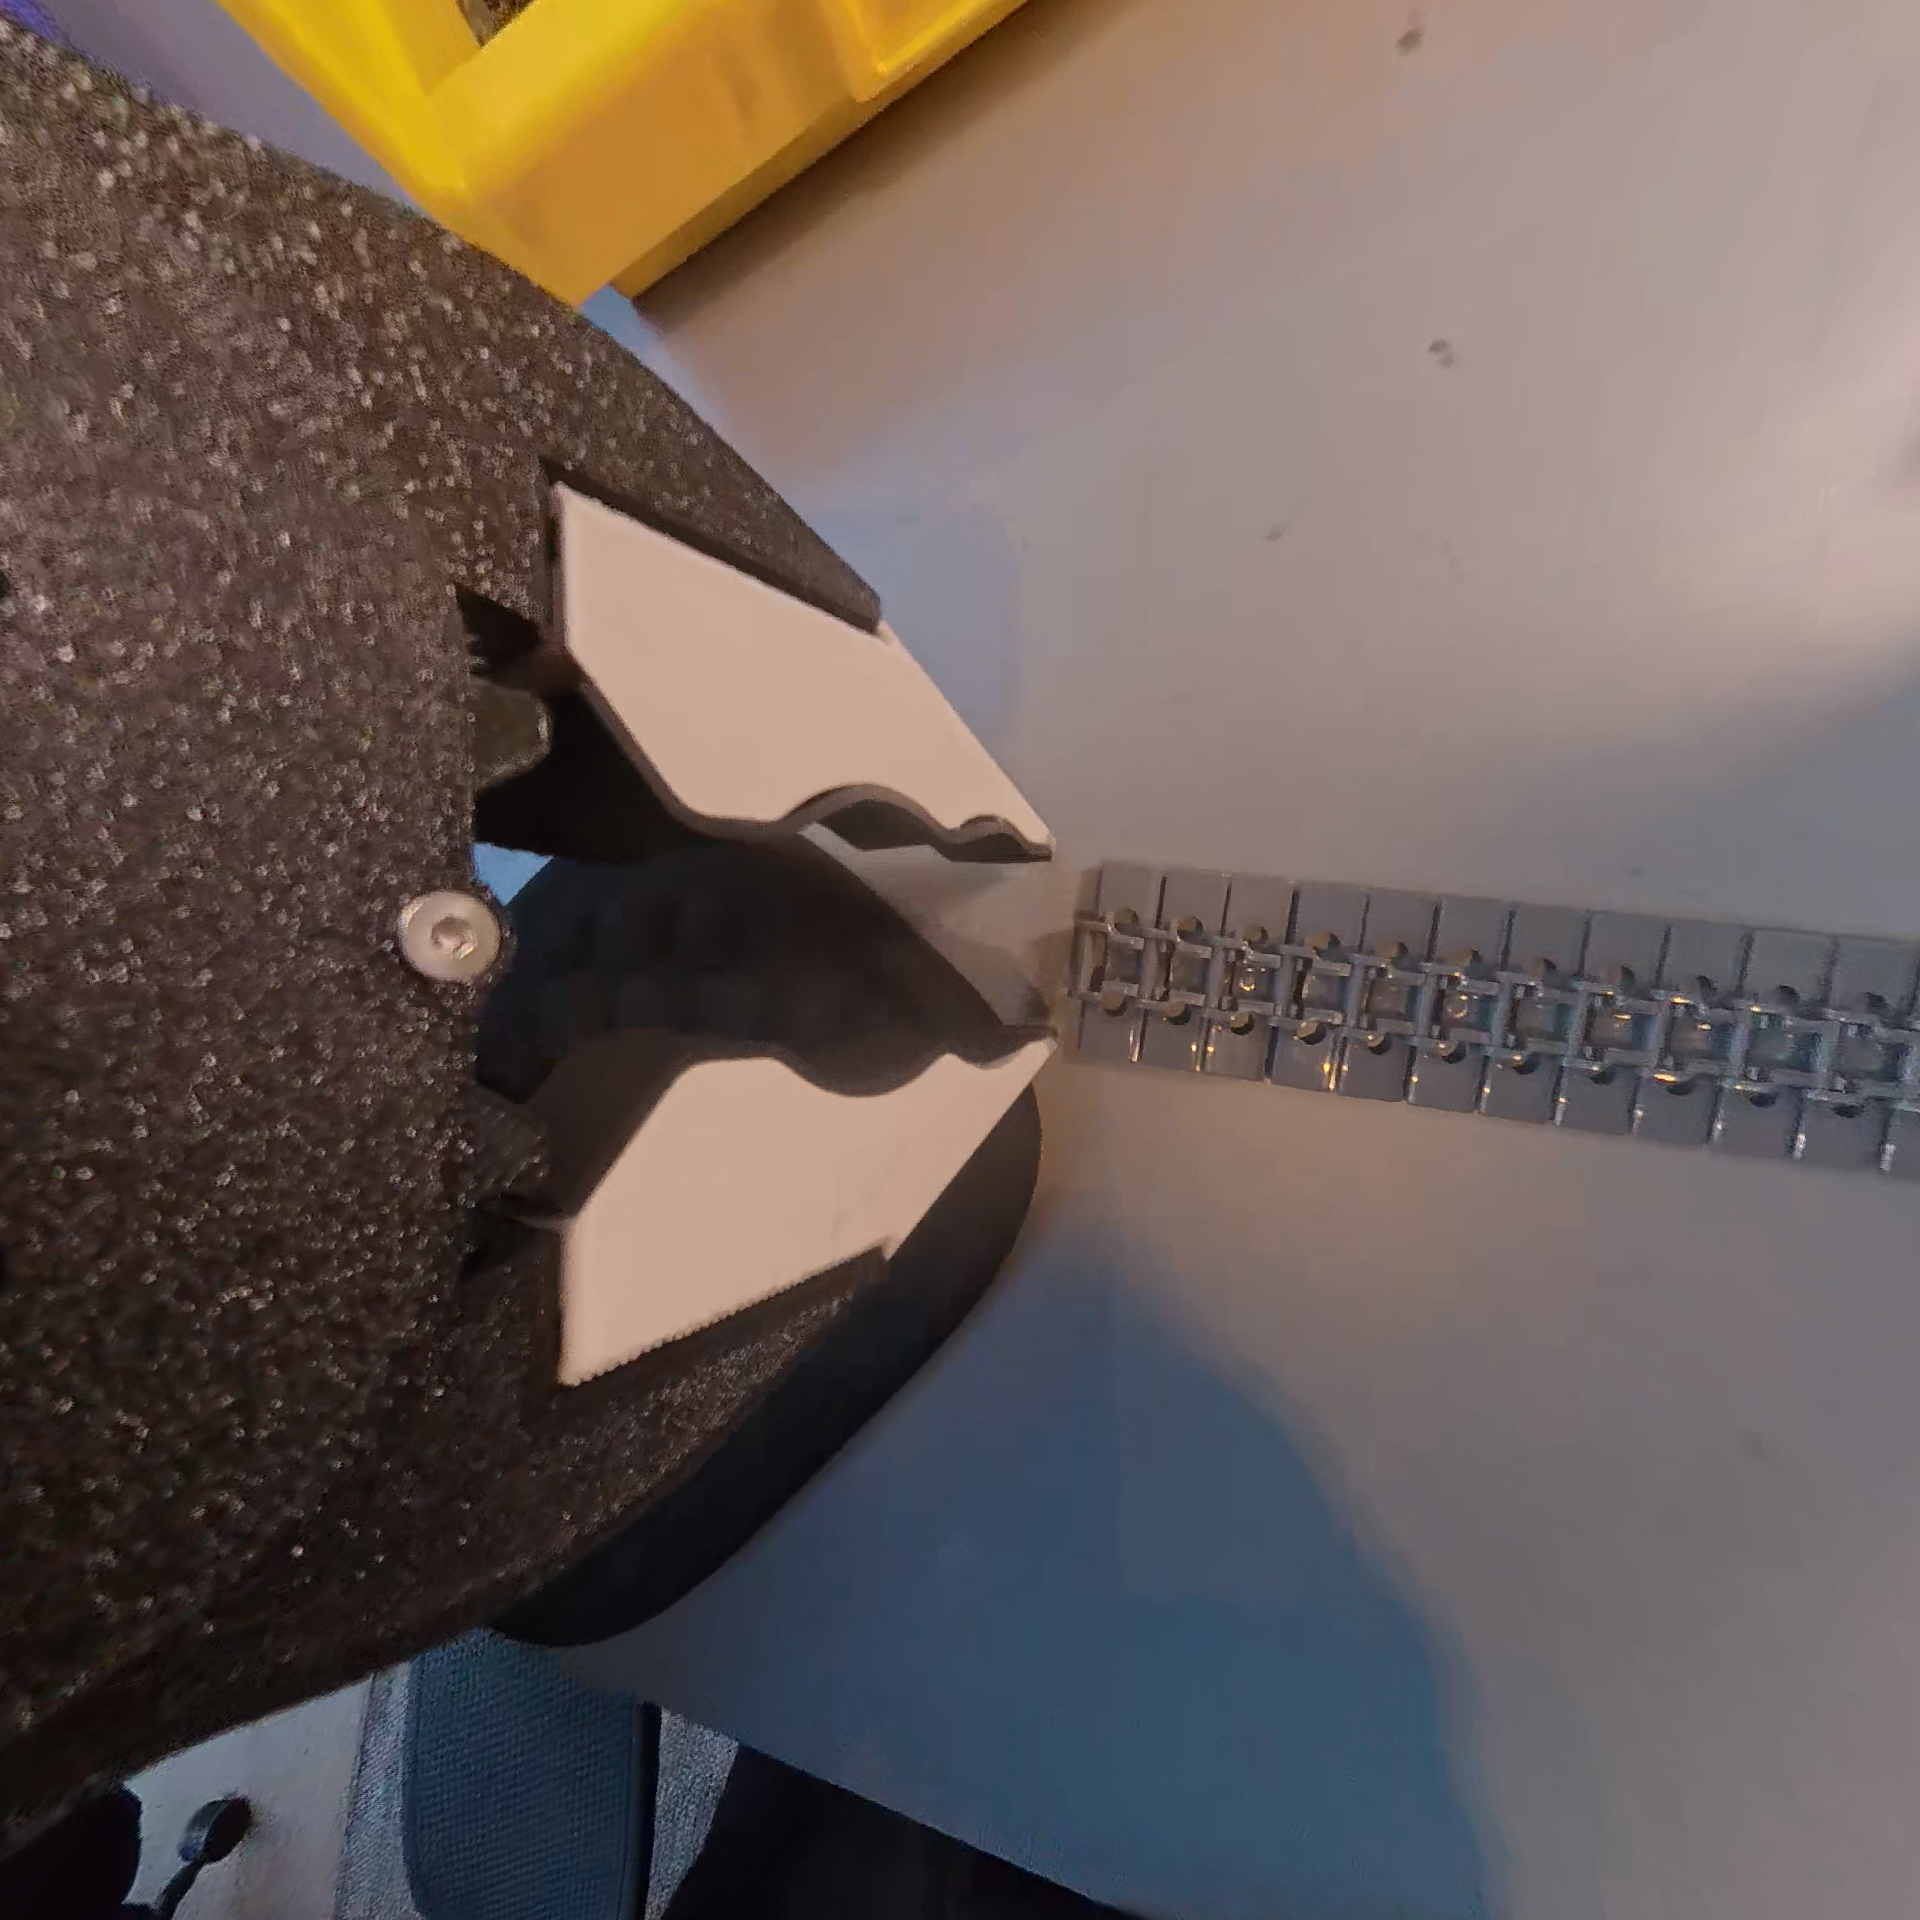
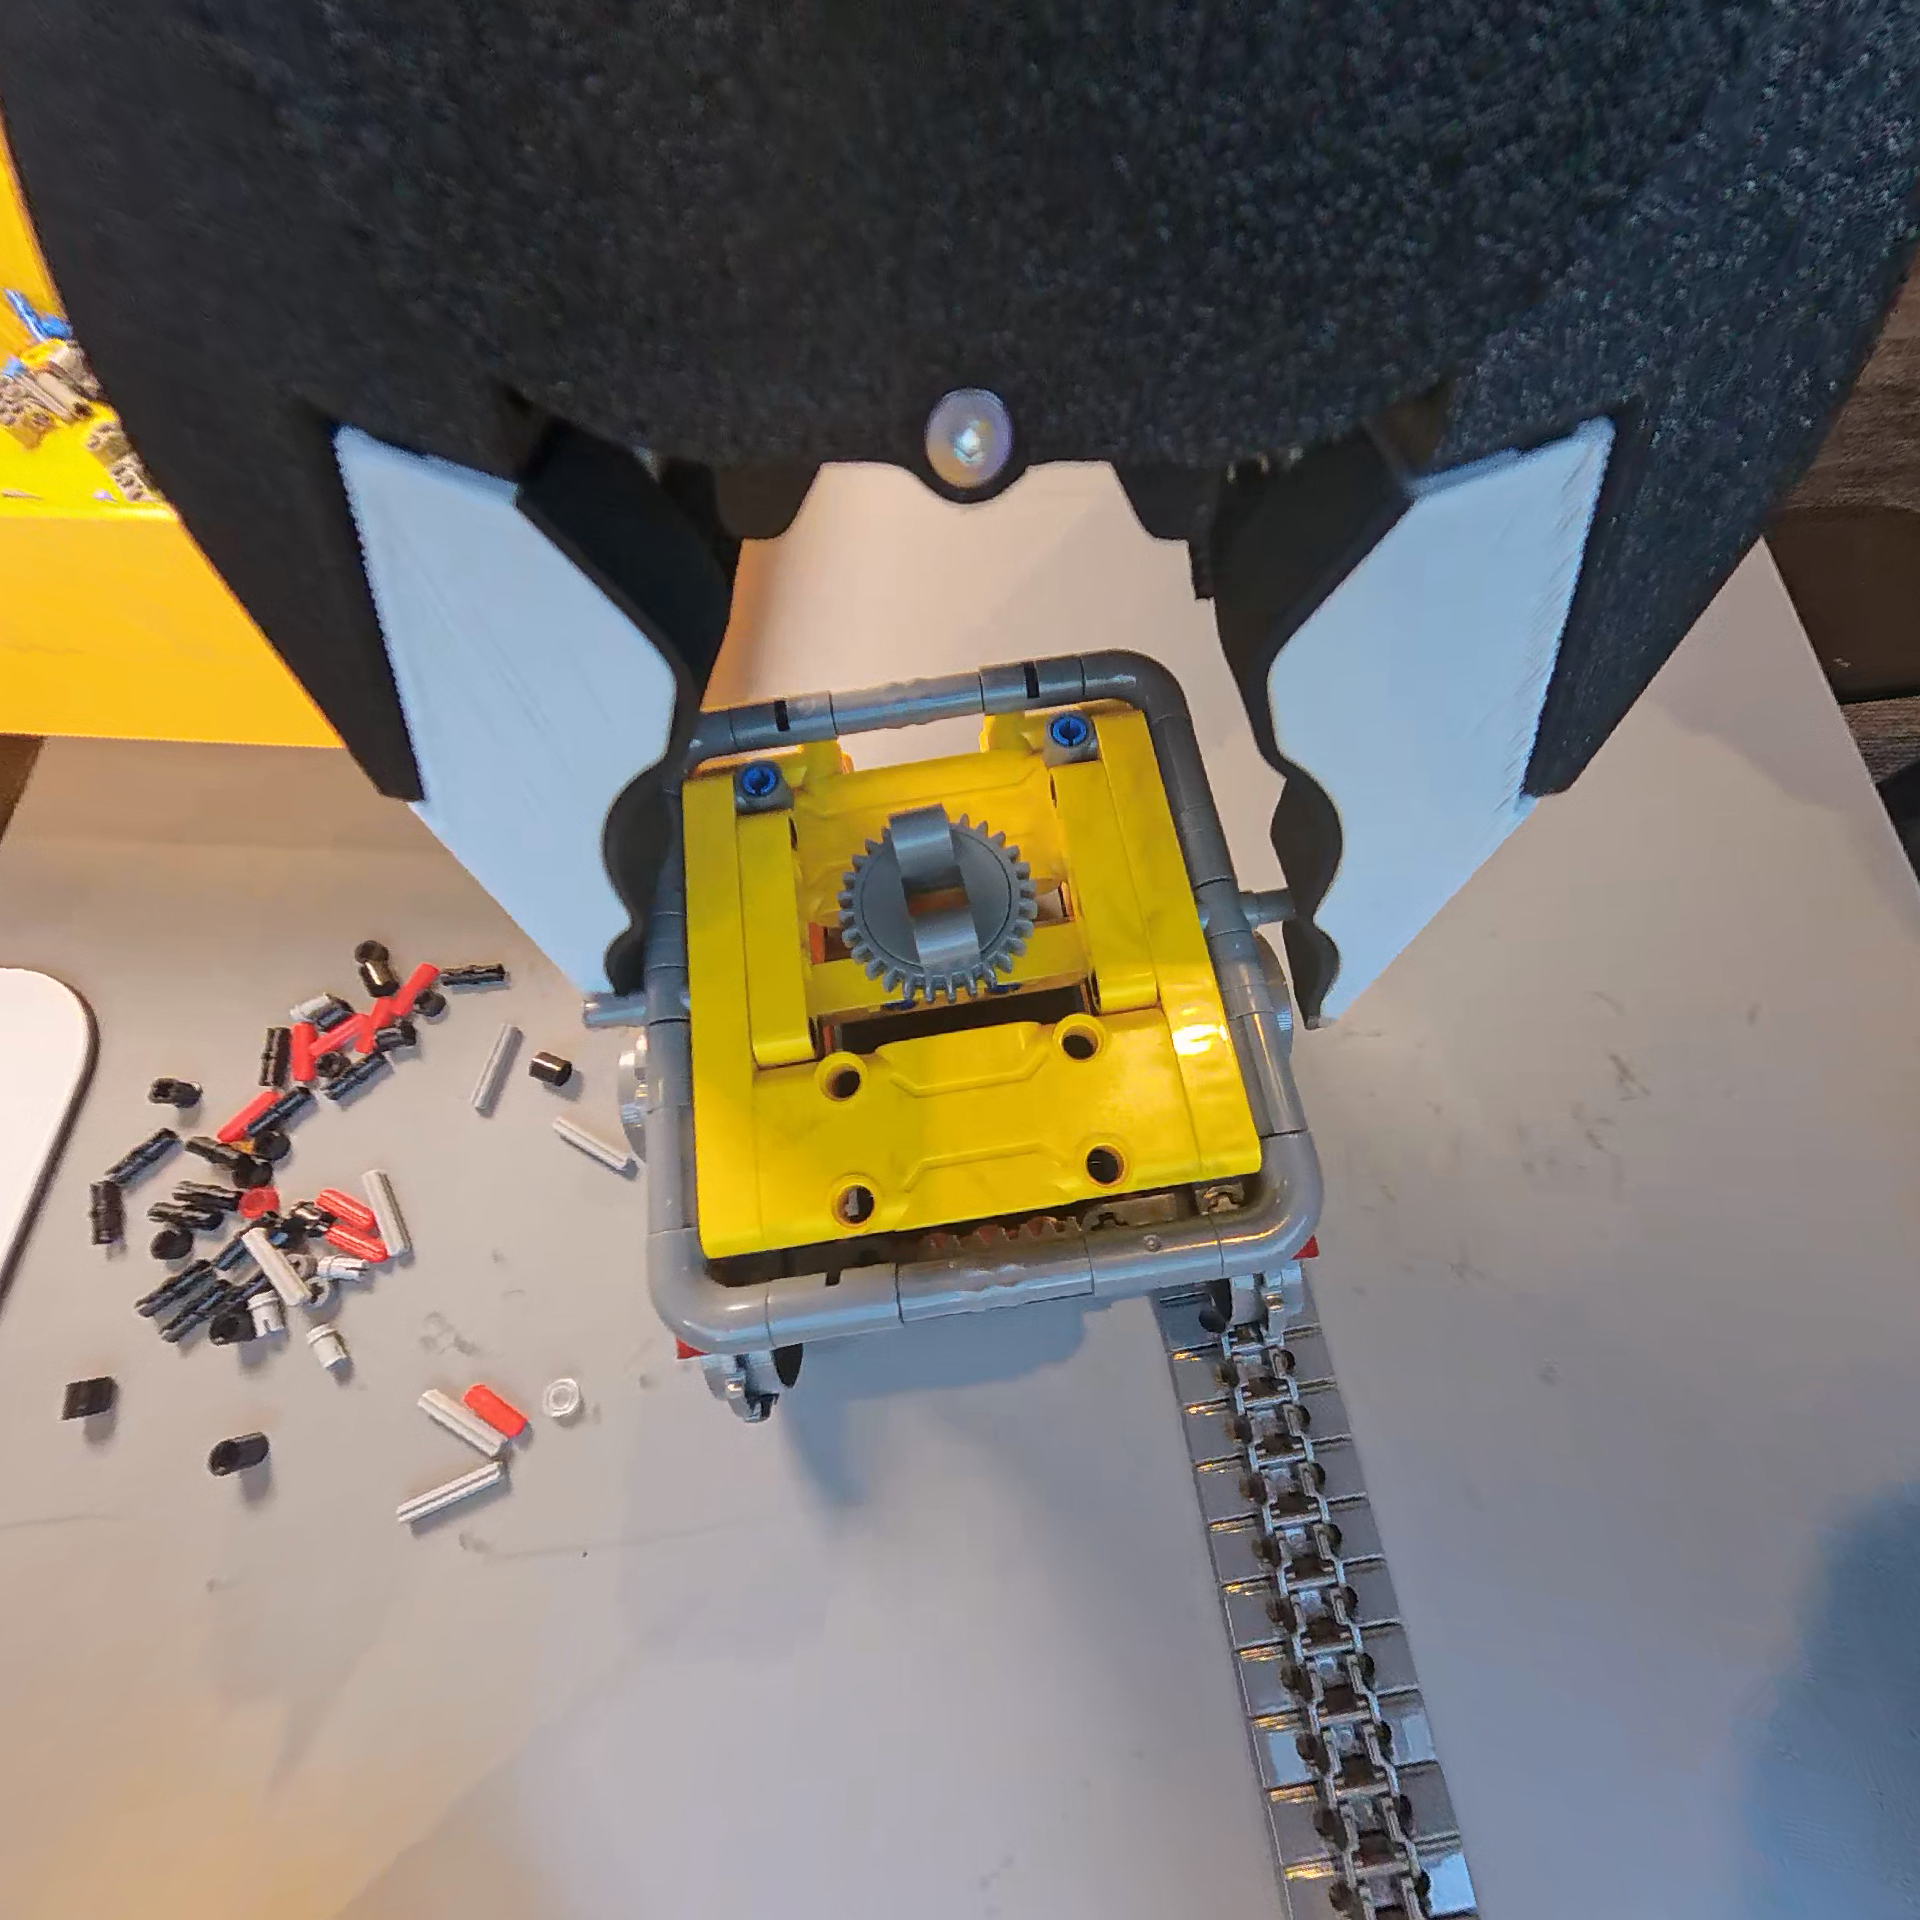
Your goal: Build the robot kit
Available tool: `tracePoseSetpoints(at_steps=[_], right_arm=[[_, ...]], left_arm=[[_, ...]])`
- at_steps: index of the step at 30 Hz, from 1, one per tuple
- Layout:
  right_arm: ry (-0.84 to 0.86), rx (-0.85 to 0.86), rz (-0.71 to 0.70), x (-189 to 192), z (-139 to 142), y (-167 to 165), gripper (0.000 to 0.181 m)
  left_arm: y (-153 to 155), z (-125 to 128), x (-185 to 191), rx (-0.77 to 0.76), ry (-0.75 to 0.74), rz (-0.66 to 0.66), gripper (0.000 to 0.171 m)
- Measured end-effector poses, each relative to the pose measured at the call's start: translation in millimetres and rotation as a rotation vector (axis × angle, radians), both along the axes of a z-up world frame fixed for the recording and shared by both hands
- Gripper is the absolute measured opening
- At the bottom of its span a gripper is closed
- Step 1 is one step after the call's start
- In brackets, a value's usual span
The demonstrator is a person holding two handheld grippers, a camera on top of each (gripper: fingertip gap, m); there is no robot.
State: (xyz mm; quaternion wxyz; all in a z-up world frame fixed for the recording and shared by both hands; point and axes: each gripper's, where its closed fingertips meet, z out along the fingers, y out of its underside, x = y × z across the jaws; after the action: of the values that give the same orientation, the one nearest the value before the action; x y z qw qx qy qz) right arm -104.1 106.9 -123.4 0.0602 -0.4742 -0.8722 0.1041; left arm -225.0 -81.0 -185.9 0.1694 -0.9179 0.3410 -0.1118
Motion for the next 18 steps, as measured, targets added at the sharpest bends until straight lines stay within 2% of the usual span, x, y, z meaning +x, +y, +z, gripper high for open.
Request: tracePoseSetpoints(at_steps=[3, 7, 13, 15, 18], right_arm=[[-0.015, -0.005, 0.015, 2, 0, 1, 0.12], [-0.011, -0.008, 0.029, 0, -1, 0, 0.12], [0.046, -0.015, 0.019, 1, 4, 0, 0.12], [0.125, -0.05, 0.008, 0, 19, -3, 0.117], [0.269, -0.11, -0.023, 3, 51, -6, 0.114]], left_arm=[[0, 6, 6, 0.025, -0.041, 0.007, 0.046], [7, -7, 7, 0.043, -0.002, 0.013, 0.069], [12, -9, 12, 0.071, 0.056, -0.033, 0.049], [10, -8, 15, 0.07, 0.06, -0.052, 0.039], [9, -8, 16, 0.08, 0.048, -0.048, 0.037]])
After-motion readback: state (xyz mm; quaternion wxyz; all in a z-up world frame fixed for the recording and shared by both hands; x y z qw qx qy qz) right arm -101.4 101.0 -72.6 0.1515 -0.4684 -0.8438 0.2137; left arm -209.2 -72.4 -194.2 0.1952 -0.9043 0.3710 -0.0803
